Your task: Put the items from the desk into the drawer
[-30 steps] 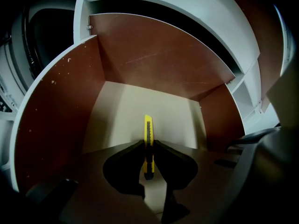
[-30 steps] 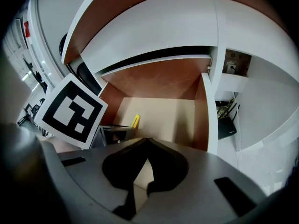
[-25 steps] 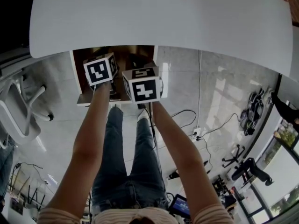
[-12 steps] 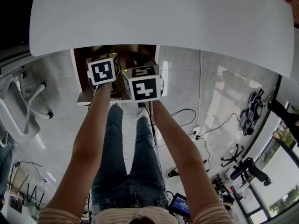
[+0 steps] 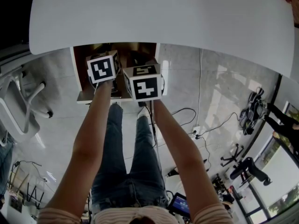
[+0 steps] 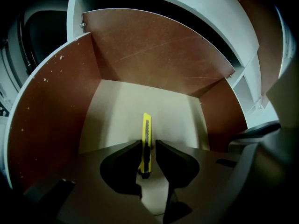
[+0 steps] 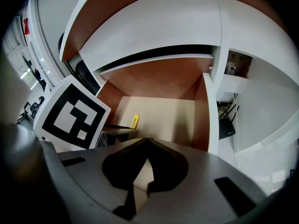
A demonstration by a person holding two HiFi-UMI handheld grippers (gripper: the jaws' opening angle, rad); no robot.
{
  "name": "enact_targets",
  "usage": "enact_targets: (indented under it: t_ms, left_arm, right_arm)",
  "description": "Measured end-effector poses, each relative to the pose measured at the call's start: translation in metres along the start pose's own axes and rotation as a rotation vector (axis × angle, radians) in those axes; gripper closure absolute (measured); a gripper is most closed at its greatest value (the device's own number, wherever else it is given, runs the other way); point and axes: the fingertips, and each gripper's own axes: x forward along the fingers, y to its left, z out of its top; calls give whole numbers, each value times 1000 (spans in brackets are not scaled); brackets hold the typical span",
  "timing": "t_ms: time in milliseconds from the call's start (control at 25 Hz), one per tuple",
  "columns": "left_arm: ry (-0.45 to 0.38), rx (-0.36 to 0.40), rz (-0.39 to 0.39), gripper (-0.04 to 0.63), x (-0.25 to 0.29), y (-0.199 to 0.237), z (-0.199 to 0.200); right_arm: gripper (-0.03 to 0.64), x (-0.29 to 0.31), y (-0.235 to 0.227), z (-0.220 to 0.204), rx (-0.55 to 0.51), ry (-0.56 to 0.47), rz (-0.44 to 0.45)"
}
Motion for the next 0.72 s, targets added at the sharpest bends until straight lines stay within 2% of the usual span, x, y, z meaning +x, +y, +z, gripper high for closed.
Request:
enact_targets:
  t_ms: [280, 480, 720]
  left_arm:
    - [-21, -1, 1, 485, -10, 10, 10]
    - [-92, 7, -2, 486, -34, 11, 29]
    - [-156, 25, -30, 512, -69, 0, 42]
  right_arm:
    - [600, -4, 10, 8, -2, -10, -4]
    - [600, -16, 14, 22, -18, -53, 2]
    - [600, -44, 21, 41, 35, -123, 21]
